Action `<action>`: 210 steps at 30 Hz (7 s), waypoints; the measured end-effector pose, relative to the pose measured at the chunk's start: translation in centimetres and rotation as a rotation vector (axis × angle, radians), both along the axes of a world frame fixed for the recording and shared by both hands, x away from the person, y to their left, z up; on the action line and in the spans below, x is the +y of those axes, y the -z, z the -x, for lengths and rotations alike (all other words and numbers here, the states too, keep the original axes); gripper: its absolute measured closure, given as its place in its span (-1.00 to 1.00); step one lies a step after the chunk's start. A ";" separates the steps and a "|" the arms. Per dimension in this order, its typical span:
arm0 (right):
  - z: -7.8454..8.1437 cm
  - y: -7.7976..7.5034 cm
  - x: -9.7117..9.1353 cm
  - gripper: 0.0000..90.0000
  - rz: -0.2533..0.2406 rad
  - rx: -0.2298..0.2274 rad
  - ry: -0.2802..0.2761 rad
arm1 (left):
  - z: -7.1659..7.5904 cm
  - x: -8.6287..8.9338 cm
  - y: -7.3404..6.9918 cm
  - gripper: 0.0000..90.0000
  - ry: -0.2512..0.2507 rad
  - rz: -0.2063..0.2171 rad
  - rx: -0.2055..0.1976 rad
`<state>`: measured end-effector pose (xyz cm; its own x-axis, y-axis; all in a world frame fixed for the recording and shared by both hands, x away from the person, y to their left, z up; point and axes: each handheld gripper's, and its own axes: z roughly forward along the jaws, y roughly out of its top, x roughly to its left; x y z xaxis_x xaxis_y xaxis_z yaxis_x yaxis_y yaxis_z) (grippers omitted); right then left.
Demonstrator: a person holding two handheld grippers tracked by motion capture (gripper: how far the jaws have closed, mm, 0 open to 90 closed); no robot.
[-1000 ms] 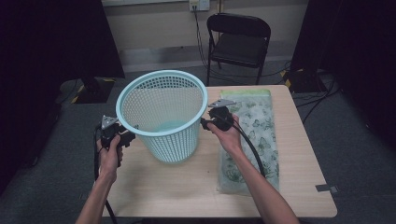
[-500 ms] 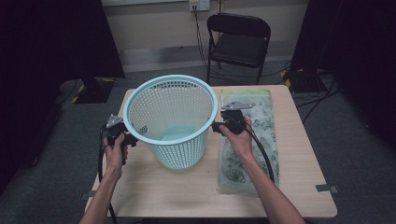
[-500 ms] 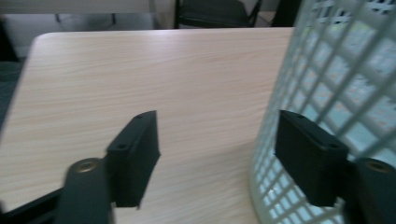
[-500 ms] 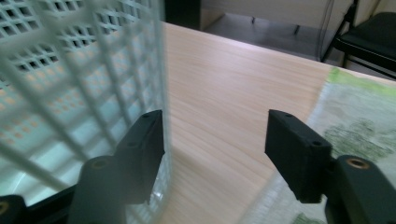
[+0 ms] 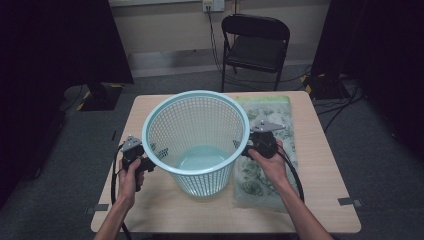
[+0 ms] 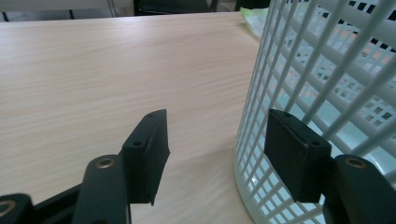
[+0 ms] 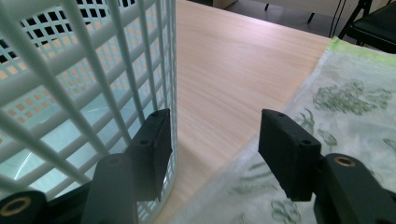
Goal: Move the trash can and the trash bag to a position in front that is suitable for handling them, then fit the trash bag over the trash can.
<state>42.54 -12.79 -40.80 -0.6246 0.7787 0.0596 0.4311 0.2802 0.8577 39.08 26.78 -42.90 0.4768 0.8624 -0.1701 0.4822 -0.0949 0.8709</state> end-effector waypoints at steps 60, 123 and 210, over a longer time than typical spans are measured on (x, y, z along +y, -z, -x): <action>1.3 8.0 -12.5 0.09 0.188 0.206 0.346 | 0.7 2.8 7.1 -0.69 0.011 -0.266 0.142; 0.6 -15.6 -4.4 1.00 -0.104 -0.324 0.105 | -0.2 2.3 -13.6 -0.33 0.162 0.110 -0.253; 3.1 -15.1 -0.9 0.93 -0.171 -0.298 -0.159 | -4.1 -1.7 -15.9 -0.08 0.439 0.227 -0.251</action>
<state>39.46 -13.73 -25.72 -0.7465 0.6650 -0.0225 0.1181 0.1658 0.9791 43.21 25.05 -27.00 0.8334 0.5281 -0.1630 0.2144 -0.0370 0.9760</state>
